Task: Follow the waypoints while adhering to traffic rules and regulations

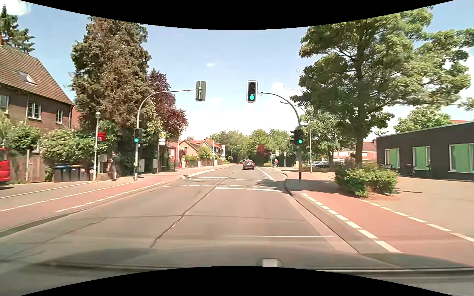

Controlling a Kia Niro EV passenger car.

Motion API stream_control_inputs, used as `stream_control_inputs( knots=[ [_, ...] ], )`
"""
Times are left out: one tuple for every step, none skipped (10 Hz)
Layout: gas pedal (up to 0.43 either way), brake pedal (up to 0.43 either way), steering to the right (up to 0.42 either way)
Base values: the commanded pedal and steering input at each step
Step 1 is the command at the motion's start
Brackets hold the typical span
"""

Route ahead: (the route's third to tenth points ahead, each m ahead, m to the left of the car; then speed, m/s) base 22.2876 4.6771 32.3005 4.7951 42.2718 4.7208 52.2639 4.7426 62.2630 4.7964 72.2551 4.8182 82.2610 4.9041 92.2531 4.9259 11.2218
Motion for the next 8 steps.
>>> stream_control_inputs(
  knots=[
    [0.13,0.018,-0.001],
    [0.157,0.018,-0.001],
    [0.157,0.018,0.0],
    [0.157,0.018,0.0],
    [0.118,0.018,0.0],
    [0.079,0.018,0.0],
    [0.0,0.018,0.0],
    [0.0,0.018,0.0]
  ],
)
